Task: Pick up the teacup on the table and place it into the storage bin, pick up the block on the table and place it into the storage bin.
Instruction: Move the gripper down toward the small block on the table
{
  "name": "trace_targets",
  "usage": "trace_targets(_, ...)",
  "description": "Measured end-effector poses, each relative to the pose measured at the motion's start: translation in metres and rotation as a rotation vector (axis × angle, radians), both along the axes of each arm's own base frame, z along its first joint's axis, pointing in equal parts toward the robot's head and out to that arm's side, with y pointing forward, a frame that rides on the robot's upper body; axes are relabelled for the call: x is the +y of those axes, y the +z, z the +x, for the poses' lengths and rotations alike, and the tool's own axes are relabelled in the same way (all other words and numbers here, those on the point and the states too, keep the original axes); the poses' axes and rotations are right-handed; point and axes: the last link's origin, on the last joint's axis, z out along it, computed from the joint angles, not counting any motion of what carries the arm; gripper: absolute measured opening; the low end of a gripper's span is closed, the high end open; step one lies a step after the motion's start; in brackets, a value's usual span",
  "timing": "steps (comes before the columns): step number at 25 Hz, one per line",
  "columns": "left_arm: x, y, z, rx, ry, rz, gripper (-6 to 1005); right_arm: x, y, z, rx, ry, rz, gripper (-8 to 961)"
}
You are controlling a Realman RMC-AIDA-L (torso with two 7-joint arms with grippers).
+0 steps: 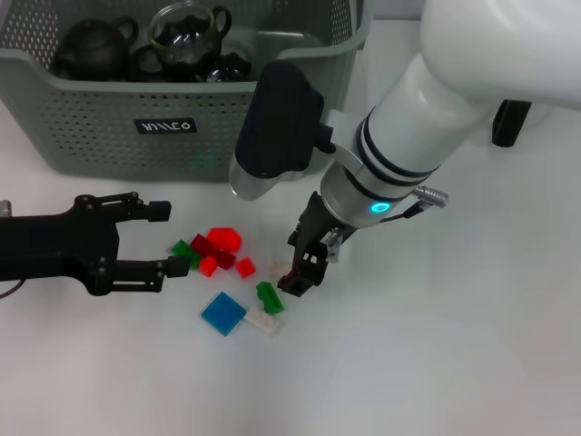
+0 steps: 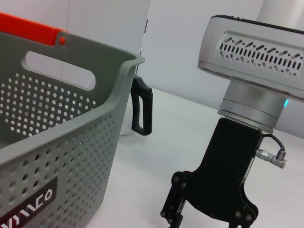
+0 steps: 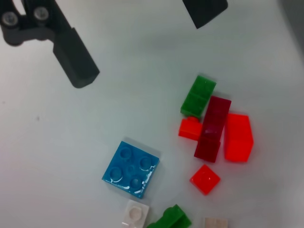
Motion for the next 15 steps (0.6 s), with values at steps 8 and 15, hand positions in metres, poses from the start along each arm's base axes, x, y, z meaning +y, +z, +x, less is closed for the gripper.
trace_targets(8,-0.0002,-0.0007,0.0001,0.0,-0.001,-0.001,835,-0.0015,-0.0038,0.0018,0.012,0.007,0.005,579)
trace_targets(15,-0.0003,-0.0006,0.0,0.0,-0.001,-0.001,834,-0.0024,-0.0051,0.0033,0.01,0.012,0.006,548)
